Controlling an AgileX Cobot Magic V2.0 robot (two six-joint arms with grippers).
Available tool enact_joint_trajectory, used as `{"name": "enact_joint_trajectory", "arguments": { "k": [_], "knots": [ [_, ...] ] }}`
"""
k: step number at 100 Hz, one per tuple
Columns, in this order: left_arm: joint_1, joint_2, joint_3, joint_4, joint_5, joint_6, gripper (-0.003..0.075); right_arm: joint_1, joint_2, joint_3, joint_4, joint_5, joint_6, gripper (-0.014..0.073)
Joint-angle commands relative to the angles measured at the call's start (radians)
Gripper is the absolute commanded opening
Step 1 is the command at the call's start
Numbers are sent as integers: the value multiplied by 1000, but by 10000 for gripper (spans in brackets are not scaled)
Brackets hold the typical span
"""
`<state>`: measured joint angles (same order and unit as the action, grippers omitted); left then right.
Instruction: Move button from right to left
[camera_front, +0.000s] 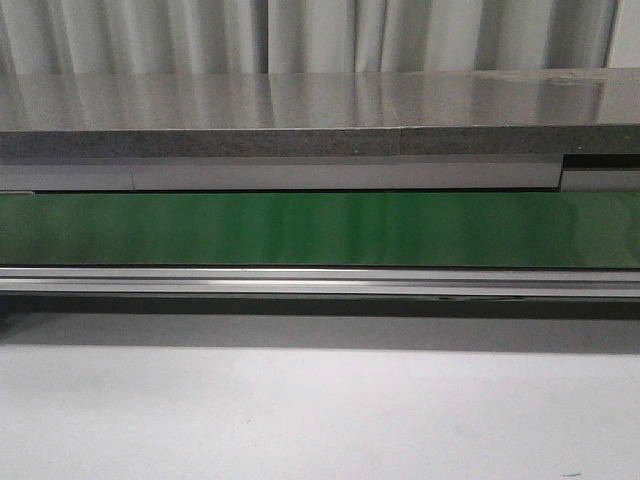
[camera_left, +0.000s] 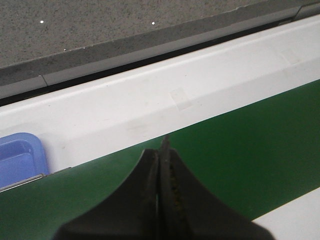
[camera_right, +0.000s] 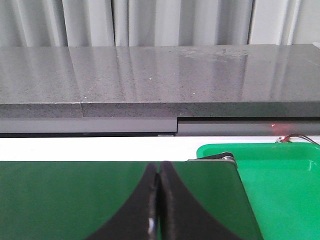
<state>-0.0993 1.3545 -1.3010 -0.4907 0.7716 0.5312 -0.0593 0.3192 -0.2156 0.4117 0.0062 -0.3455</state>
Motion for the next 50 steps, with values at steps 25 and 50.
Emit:
{"name": "enact_joint_trajectory", "arguments": {
  "k": [25,50],
  "knots": [
    [-17,-225,174,-159,-258,-15,-20,1,5,-28,5,-72,-4,-67],
    [-17,-338,323,-170,-339,-13,-20,1,5,-28,5,-72,-4,-67]
  ]
}}
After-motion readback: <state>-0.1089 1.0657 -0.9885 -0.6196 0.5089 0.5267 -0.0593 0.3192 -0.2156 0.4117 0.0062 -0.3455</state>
